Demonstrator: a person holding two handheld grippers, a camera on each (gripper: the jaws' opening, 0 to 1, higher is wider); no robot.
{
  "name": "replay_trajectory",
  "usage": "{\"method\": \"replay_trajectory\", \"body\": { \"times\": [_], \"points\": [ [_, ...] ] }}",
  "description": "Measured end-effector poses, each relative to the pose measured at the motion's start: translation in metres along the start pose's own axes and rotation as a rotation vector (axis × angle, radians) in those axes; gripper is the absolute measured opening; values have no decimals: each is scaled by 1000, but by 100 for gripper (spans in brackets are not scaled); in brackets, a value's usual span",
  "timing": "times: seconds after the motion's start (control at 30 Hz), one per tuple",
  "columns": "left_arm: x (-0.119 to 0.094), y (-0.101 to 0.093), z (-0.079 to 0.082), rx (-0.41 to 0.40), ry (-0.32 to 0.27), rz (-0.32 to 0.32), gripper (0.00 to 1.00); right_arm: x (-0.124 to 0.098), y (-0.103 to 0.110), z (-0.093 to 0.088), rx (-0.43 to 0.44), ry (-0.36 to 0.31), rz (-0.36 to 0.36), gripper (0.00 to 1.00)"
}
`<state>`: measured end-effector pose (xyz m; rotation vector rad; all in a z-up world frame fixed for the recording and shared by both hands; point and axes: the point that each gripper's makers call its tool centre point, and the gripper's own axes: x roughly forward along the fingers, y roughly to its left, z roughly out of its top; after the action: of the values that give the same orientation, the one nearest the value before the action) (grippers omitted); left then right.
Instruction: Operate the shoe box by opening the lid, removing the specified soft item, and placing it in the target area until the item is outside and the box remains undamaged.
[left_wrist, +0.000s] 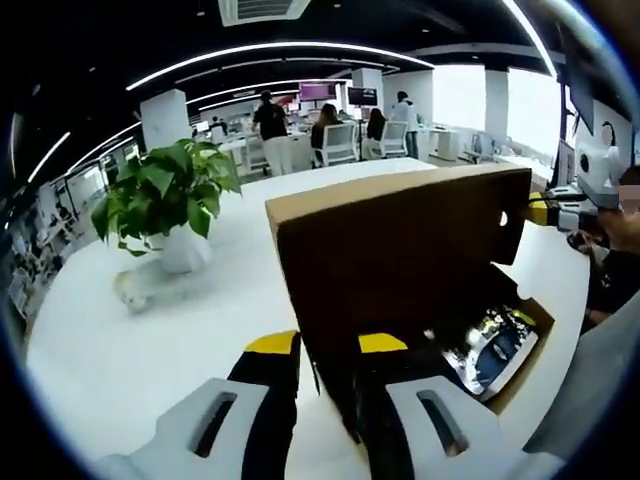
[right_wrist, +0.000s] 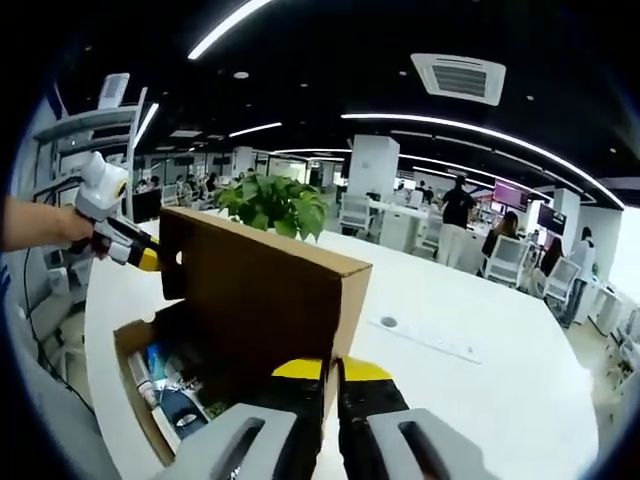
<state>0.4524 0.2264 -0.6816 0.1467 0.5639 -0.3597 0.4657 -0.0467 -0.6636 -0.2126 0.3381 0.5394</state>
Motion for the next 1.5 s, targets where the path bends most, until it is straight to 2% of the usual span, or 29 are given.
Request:
{"method": "replay_trajectory", "body": {
  "times": [0.1, 0.3, 0.83, 1.5],
  "points": [
    [1, 0, -1, 16, 5, 6, 21, 0, 0, 0, 1, -3, 0, 0],
    [3, 10, 1, 8, -3, 30, 10, 3, -3, 1, 23, -14, -5, 0],
    [18, 18, 4, 0, -8, 43, 6, 12, -10, 3, 44, -11, -9, 0],
    [27, 27, 7, -8, -18, 60, 1, 22, -15, 5, 88, -19, -7, 0]
  ]
}}
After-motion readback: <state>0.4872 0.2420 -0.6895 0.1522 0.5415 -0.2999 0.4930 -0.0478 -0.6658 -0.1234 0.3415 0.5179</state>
